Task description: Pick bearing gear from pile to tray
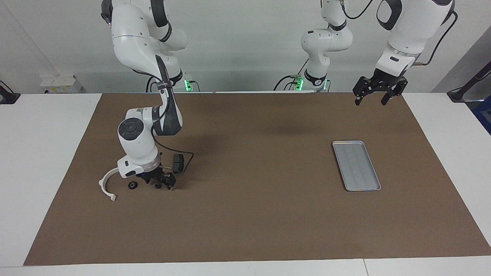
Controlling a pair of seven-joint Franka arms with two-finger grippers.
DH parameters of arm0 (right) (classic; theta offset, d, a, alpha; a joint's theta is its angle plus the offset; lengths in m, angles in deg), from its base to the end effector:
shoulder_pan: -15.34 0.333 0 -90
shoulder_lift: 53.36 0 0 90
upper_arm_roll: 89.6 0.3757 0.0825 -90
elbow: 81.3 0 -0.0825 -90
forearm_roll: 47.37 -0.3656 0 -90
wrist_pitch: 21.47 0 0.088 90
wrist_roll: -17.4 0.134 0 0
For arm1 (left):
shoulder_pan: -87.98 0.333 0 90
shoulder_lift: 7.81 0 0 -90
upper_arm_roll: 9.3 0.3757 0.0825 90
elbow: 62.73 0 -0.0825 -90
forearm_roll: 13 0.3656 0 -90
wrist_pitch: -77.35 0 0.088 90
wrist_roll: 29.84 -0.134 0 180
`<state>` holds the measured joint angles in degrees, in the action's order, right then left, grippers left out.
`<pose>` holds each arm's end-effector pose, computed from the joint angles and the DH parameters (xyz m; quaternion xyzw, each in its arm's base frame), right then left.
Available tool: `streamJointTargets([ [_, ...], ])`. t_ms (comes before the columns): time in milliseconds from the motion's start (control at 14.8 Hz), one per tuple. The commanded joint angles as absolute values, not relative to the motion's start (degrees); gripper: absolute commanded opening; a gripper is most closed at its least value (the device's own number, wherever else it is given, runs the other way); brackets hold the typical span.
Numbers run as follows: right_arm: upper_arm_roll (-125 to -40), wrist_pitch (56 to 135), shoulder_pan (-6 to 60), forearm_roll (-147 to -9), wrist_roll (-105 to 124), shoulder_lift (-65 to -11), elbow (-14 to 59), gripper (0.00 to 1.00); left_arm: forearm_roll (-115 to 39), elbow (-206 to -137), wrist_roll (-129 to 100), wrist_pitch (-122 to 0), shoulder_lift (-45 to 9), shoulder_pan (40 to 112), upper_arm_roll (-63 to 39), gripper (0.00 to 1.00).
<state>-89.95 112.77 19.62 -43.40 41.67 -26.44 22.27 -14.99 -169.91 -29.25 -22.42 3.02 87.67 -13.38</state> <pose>0.6705 0.0441 0.3281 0.9873 -0.1530 0.0383 0.0182 0.4769 -0.0441 0.6303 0.9990 -0.0303 0.0291 0.0118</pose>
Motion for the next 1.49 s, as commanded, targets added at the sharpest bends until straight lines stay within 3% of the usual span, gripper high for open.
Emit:
streamJointTargets([
  [0, -89.7, 114.0, 19.4, -42.0, 42.8, -25.1, 20.8, 0.97, -15.5, -170.9, -28.2, -21.1, 4.8, 87.2, -13.6, 1.00],
  [1419, -89.7, 115.0, 18.9, -40.1, 42.9, -24.5, 19.7, 0.98, -14.9, -170.7, -28.9, -22.7, 4.6, 87.5, -13.6, 1.00],
])
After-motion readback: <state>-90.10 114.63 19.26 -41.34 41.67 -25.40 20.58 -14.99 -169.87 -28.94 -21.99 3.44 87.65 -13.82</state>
